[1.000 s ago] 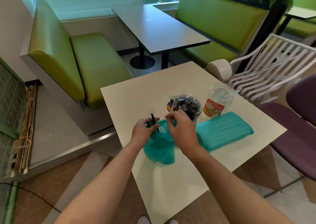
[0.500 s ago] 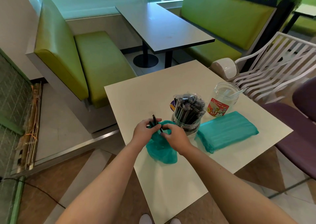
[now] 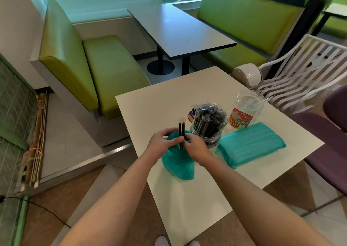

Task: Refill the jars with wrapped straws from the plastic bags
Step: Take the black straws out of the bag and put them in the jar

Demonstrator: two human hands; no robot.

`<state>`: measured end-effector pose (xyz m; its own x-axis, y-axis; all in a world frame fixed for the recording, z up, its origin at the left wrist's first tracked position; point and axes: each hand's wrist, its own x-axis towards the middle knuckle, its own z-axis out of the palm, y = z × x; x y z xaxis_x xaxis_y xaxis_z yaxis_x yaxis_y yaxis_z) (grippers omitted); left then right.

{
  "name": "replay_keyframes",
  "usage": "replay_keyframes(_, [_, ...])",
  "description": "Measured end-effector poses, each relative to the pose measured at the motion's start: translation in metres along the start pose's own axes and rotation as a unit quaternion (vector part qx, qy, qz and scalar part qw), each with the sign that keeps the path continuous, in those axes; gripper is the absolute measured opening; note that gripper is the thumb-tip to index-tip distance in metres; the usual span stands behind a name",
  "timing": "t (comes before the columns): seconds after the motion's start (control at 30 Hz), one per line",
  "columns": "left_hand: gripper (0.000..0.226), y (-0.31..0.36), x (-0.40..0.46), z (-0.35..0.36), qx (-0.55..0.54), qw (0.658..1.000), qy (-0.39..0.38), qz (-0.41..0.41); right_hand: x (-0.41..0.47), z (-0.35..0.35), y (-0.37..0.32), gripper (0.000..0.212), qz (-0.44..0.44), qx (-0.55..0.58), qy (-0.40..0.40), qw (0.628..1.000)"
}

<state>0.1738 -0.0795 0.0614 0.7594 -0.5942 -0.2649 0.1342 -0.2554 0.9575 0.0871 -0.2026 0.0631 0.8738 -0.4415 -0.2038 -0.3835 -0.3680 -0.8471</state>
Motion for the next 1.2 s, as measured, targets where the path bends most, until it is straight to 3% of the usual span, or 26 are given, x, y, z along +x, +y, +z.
replay_keyframes(0.17, [0.016,0.004,0.000,0.007,0.018,0.999,0.044,0.024,0.000,-0.007,-0.001,0.020,0.001,0.027,0.059,0.998])
replay_keyframes(0.5, [0.024,0.018,0.016,0.025,0.230,0.968,0.065,0.079,-0.016,-0.083,-0.048,0.012,-0.101,0.063,0.218,0.969])
replay_keyframes(0.67, [0.029,0.032,0.024,0.042,0.331,0.941,0.044,0.054,-0.021,-0.115,-0.068,0.015,-0.147,0.053,0.275,0.949])
replay_keyframes(0.9, [0.067,0.029,0.044,0.059,0.331,0.943,-0.008,0.037,-0.027,-0.112,-0.060,0.021,-0.178,-0.040,0.253,0.950])
replay_keyframes(1.1, [0.074,0.023,0.052,0.063,0.340,0.940,-0.016,0.031,-0.013,-0.099,-0.023,0.023,-0.087,-0.114,0.197,0.970])
replay_keyframes(1.2, [0.073,0.021,0.053,0.063,0.347,0.937,-0.012,0.031,-0.011,-0.090,-0.011,0.035,-0.074,-0.225,0.214,0.948])
